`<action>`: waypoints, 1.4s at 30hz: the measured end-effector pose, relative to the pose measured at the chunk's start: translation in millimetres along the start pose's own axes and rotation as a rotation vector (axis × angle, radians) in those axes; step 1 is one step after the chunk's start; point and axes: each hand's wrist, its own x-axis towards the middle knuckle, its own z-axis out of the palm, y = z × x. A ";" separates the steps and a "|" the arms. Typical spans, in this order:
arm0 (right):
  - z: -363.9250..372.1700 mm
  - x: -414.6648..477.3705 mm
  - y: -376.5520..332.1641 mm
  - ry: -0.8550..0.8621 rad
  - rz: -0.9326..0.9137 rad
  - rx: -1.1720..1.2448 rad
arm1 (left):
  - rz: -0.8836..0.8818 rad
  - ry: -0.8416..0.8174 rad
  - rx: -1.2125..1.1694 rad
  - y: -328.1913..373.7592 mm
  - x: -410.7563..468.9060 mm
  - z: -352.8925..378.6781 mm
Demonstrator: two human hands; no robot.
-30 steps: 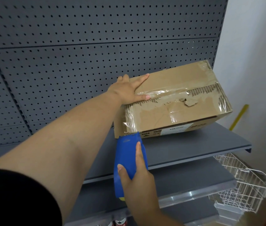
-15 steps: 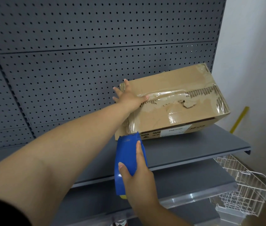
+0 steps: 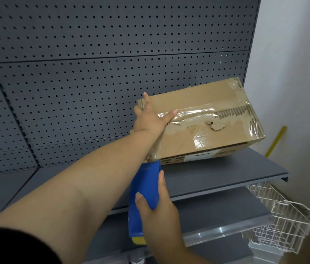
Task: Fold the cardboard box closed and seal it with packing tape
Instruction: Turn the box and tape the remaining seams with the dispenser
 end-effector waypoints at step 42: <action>-15.1 14.2 -12.9 0.013 0.066 0.180 | 0.608 0.003 0.668 -9.7 20.8 2.5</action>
